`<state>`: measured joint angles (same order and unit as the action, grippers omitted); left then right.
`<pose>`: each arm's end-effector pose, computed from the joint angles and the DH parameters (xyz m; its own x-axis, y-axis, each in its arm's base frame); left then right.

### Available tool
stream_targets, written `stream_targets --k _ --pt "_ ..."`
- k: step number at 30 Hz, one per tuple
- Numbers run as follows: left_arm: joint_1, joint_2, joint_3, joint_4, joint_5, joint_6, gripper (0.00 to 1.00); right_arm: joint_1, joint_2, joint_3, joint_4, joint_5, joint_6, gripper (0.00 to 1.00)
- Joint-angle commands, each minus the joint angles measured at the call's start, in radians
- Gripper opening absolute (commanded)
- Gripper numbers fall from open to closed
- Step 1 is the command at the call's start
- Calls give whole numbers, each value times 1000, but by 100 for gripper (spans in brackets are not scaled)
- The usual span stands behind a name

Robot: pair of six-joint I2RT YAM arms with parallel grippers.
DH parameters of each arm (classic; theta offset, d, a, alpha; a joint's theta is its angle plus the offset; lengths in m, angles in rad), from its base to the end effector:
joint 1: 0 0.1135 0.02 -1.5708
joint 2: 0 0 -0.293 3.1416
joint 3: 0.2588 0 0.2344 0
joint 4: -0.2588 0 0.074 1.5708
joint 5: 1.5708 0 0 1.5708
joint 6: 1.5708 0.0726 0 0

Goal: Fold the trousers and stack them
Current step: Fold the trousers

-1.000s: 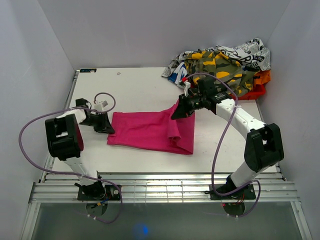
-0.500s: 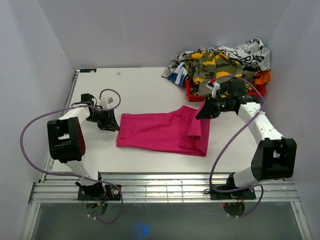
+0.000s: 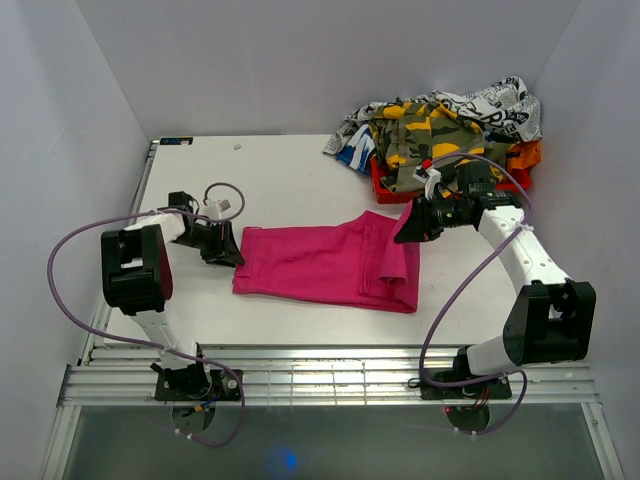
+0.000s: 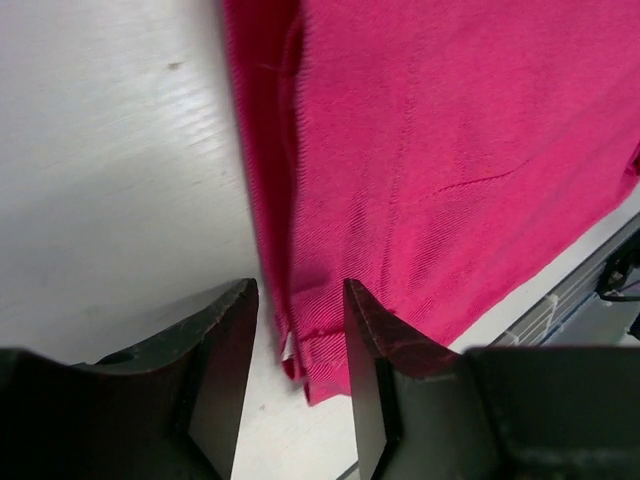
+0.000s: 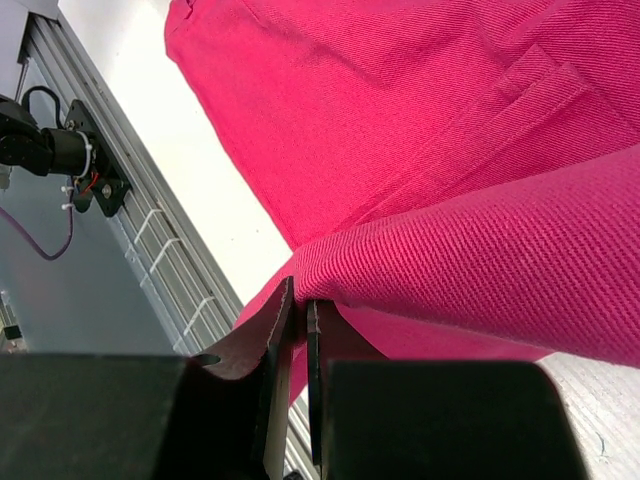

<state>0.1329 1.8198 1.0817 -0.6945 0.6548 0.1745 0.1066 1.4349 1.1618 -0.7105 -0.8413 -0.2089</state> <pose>0.3214 -0.0016 0.1590 -0.9706 0.0092 -0.2404 0.1488 0.8080 -0.5701 0.2751 0.0839 0.2986 -0.7099 -0.2150 -0.6707 -0.6428 0.5870 0.4922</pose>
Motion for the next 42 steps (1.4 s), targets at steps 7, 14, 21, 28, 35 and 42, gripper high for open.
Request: stream_targets --k 7,14,21,28,35,42 --pt "-33 70 -92 84 97 -30 20 19 -13 98 35 -111 63 8" --pt "-44 72 -114 113 138 -81 0 178 42 105 308 -154 281 8" --pt "-58 69 -131 130 151 -118 0 333 156 147 475 -131 423 8" --pt "-67 53 -146 147 144 -150 0 481 258 130 686 -42 606 8" --pt "-67 36 -169 176 129 -164 0 573 383 186 724 34 683 8" --pt "-67 30 -184 202 124 -202 0 637 476 263 733 96 747 8"
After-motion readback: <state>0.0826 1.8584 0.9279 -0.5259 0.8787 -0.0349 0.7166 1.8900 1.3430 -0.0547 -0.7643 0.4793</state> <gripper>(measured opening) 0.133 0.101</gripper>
